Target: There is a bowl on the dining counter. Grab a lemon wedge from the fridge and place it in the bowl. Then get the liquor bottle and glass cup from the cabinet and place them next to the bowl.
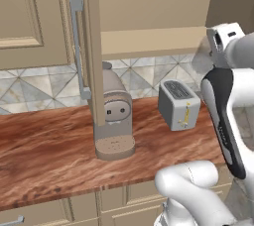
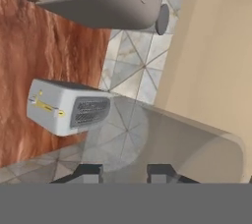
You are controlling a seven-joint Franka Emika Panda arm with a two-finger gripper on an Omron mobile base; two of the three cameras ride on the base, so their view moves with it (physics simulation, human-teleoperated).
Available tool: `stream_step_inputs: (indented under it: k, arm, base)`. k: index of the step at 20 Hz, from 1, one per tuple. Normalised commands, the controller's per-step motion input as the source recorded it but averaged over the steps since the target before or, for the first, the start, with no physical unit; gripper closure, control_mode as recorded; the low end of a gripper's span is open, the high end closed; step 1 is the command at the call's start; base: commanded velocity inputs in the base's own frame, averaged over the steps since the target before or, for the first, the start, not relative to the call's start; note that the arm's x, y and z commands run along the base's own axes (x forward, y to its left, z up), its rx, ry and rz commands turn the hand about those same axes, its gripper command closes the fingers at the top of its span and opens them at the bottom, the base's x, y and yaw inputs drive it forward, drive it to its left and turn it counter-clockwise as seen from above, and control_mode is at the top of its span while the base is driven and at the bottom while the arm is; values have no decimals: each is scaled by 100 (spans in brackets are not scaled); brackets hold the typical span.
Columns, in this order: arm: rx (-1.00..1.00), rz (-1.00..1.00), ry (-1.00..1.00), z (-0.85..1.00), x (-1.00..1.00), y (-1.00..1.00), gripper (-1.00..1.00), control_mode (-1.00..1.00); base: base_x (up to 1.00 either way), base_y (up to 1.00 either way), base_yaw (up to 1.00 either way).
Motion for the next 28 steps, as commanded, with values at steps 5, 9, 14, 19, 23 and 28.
stream_step_inputs:
  k: [5, 9, 14, 19, 23, 28]
  arm:
    - [0, -4, -4, 0, -100, 0, 100, -100]
    - [0, -5, 0, 0, -93, 0, 100, -100]
    - [2, -2, 0, 0, -66, 0, 100, -100]
    - [1, 0, 0, 1, -1, 0, 100, -100]
    - [4, 4, 0, 16, 10, 0, 100, -100]
    - [4, 6, 0, 18, 1, 0, 100, -100]
  base:
    - [0, 0, 0]
    - [0, 0, 0]
    - [0, 0, 0]
    - [0, 0, 0]
    - [0, 0, 0]
    - [0, 0, 0]
